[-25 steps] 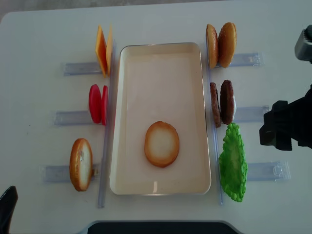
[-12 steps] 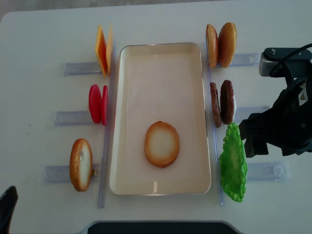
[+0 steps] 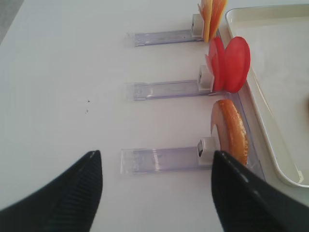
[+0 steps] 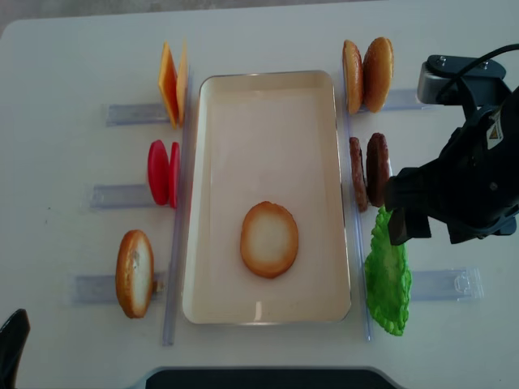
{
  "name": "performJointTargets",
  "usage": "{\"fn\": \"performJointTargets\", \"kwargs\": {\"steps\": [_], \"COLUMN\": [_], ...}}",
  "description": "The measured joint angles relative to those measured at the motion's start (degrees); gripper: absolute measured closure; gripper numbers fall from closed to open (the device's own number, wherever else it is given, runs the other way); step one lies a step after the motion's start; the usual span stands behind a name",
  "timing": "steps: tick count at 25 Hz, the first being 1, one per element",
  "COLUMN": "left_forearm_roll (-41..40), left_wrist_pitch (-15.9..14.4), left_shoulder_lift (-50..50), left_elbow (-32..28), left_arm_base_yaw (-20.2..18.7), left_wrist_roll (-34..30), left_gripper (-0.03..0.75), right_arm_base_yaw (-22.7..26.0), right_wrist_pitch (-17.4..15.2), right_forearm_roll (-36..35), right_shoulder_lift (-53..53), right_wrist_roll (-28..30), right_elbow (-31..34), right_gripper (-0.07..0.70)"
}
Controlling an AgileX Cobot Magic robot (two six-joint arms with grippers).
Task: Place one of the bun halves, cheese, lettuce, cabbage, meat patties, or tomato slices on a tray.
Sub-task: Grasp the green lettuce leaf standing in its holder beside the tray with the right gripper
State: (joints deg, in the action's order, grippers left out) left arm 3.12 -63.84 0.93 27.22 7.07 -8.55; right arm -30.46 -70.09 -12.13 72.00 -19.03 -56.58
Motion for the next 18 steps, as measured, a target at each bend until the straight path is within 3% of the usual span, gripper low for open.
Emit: {"fn": "performJointTargets", "kwargs": {"steps": [6,12,18], "left_forearm_roll": [0.00,0.00,0.00], "left_wrist_pitch": [0.00,0.00,0.00], "left_shoulder_lift": [0.00,0.00,0.00], "left_elbow": [0.00,0.00,0.00], "left_arm_base_yaw": [0.00,0.00,0.00], "left_wrist_roll": [0.00,0.00,0.00], "left_gripper": [0.181,0.181,0.181], "right_arm_base_yaw": [-3.77,-4.01,-4.01], "right_wrist_pitch": [1.57,3.54,3.30], "right_forearm_roll": [-1.17,-0.78,0.69], "right_shoulder_lift": [4.52,6.98,7.02], "right_wrist_roll": [0.00,0.00,0.00], "right_elbow": [-0.05,-0.68,-0.92], "right_gripper": [0.100,0.100,0.100]}}
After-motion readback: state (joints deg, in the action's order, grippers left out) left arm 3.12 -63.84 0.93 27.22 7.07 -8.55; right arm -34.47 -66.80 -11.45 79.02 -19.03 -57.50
